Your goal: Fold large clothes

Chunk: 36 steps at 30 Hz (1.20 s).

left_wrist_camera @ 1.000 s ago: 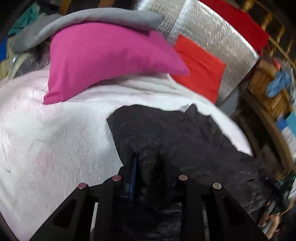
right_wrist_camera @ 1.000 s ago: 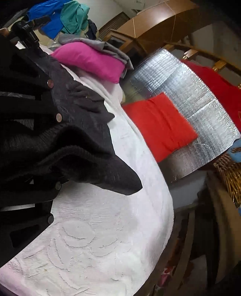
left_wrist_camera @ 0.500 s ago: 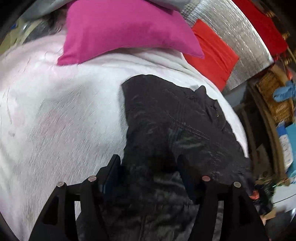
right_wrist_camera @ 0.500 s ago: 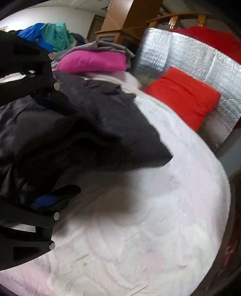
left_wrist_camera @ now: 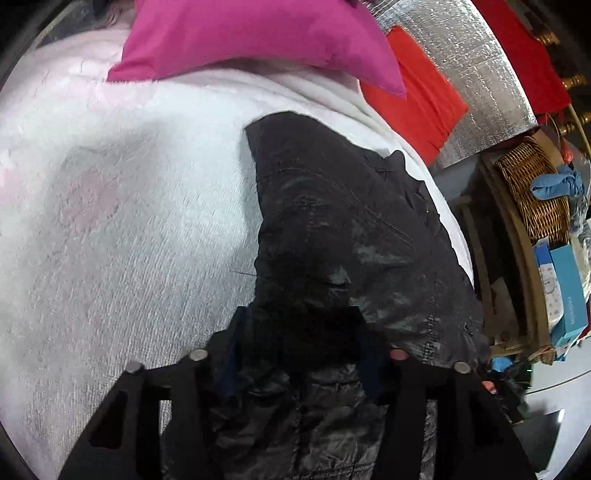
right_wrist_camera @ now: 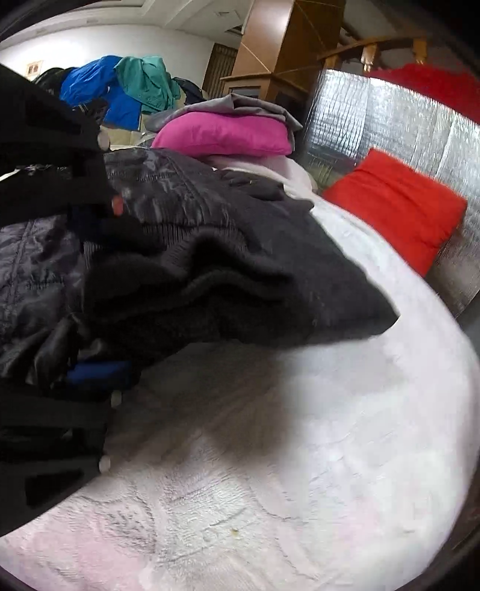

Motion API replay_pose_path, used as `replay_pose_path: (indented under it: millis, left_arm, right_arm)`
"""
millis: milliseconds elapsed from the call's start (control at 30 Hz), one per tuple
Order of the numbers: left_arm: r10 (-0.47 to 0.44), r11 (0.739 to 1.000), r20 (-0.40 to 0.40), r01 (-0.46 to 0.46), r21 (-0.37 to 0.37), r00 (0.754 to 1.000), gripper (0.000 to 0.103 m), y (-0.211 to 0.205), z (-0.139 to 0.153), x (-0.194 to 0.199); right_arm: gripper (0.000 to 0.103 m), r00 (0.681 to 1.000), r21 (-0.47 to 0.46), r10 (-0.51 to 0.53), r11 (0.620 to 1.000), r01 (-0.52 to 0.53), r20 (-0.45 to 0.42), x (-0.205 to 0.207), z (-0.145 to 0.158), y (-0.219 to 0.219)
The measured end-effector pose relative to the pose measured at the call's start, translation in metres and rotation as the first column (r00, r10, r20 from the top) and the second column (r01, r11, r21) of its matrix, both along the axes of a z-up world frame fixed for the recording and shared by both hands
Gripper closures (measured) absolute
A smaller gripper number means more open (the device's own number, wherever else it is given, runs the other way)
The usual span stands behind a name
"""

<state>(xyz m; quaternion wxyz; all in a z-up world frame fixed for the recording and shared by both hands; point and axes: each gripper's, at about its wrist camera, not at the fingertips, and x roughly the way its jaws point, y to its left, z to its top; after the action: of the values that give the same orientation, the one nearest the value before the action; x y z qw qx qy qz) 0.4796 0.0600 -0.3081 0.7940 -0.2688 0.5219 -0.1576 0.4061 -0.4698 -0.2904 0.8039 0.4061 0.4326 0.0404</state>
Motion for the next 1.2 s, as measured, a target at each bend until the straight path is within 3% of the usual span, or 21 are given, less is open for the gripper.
replay_pose_path:
  millis: [100, 200, 300, 367, 433, 600, 933, 1100, 1200]
  left_arm:
    - [-0.005, 1.0, 0.046, 0.004, 0.014, 0.999, 0.055, -0.002, 0.011, -0.002]
    - [-0.02, 0.999, 0.012, 0.019, 0.044, 1.0, 0.053, -0.005, 0.003, 0.002]
    - [-0.01, 0.999, -0.046, 0.011, 0.032, 0.999, 0.048, -0.004, -0.007, 0.005]
    - [-0.007, 1.0, -0.056, 0.008, 0.017, 0.998, 0.048, -0.001, -0.003, 0.004]
    - [-0.006, 1.0, -0.059, 0.007, 0.009, 0.998, 0.045, 0.004, 0.0, -0.001]
    - [0.004, 1.0, -0.054, -0.005, -0.023, 0.999, 0.043, 0.018, 0.009, -0.019]
    - [0.008, 1.0, -0.03, -0.009, -0.022, 1.0, 0.04, 0.044, 0.014, -0.063]
    - [0.046, 0.997, -0.034, -0.048, -0.054, 0.998, 0.04, 0.04, 0.008, -0.062]
    - [0.054, 0.994, 0.005, -0.053, -0.099, 0.999, 0.04, 0.034, 0.014, -0.059]
  right_arm:
    - [0.059, 0.999, -0.054, 0.012, 0.999, -0.009, 0.052, -0.004, 0.019, 0.008]
    - [0.06, 1.0, -0.063, -0.008, 0.998, 0.007, -0.02, -0.001, 0.001, 0.006]
    - [0.052, 0.998, 0.039, -0.028, 0.999, 0.03, -0.057, -0.002, -0.016, -0.004]
    - [0.045, 0.998, 0.05, -0.029, 0.998, 0.032, -0.06, -0.006, -0.011, -0.01]
    - [0.026, 0.998, 0.046, -0.014, 0.999, 0.017, -0.056, -0.01, -0.008, -0.009]
    - [0.025, 0.999, 0.022, -0.015, 1.0, 0.016, -0.051, -0.035, -0.005, -0.02]
    - [0.025, 0.998, 0.128, -0.059, 0.99, 0.063, -0.038, -0.094, -0.022, -0.049]
    - [0.025, 0.995, 0.144, -0.095, 0.985, 0.092, 0.012, -0.099, -0.017, -0.051]
    - [0.025, 0.991, 0.131, -0.127, 0.984, 0.12, 0.043, -0.09, -0.01, -0.052]
